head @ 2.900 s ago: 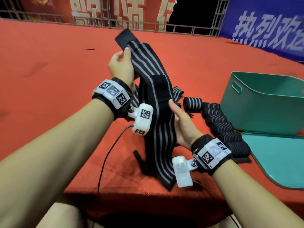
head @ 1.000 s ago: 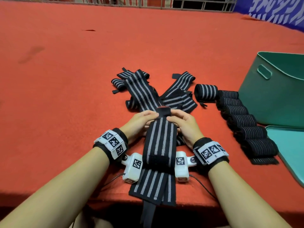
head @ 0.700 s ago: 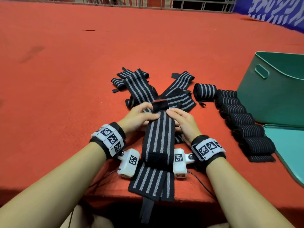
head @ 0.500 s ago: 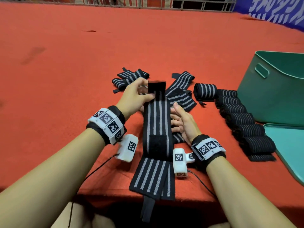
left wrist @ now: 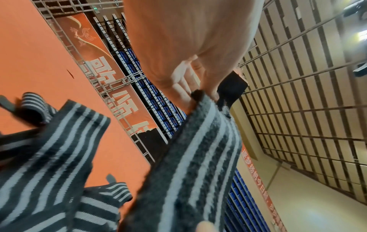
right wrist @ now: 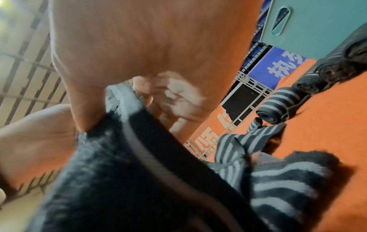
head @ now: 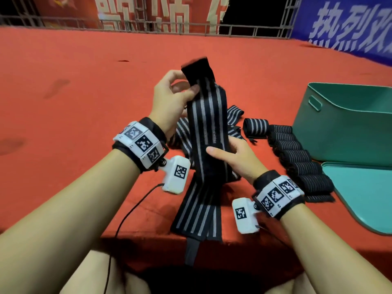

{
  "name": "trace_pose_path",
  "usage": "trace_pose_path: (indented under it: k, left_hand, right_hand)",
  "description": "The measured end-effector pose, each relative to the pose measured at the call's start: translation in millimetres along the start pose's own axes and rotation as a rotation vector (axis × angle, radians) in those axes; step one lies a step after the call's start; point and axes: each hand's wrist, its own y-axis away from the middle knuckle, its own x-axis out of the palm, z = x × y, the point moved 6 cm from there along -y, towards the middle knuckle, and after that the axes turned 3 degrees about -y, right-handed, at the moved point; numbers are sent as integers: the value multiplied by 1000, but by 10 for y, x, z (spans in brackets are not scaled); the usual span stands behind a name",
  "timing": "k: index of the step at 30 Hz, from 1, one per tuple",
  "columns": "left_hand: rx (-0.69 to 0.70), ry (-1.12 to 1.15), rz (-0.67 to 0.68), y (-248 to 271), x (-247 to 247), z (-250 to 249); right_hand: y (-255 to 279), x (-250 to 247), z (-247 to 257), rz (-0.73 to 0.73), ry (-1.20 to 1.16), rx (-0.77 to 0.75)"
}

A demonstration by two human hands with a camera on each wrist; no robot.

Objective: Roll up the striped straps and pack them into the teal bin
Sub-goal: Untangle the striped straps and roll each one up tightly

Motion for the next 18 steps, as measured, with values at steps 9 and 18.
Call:
trace_pose_path:
  k: [9, 18]
  left_hand:
    - [-17, -19, -39, 183, 4, -618]
    - [-277, -293, 186, 505, 126, 593]
  right_hand:
    - [581, 370, 348, 338, -214, 274]
    - [331, 17, -6, 101, -35, 273]
